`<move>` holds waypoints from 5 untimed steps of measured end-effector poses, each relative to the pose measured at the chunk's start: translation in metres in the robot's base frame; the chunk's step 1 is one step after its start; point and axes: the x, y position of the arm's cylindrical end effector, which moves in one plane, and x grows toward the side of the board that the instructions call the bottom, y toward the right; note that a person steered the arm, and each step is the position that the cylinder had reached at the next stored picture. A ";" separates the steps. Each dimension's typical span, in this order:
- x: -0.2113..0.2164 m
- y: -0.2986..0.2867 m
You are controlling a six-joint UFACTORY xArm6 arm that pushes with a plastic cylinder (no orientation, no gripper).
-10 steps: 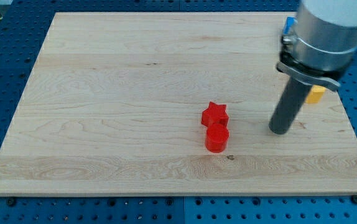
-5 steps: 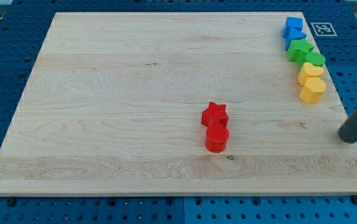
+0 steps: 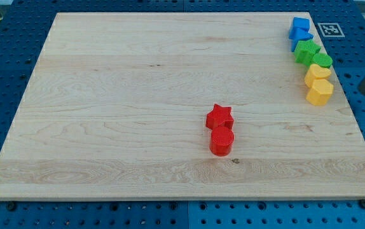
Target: Push the yellow hexagon closer to red star
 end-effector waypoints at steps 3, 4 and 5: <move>0.004 -0.023; -0.005 -0.036; -0.004 -0.038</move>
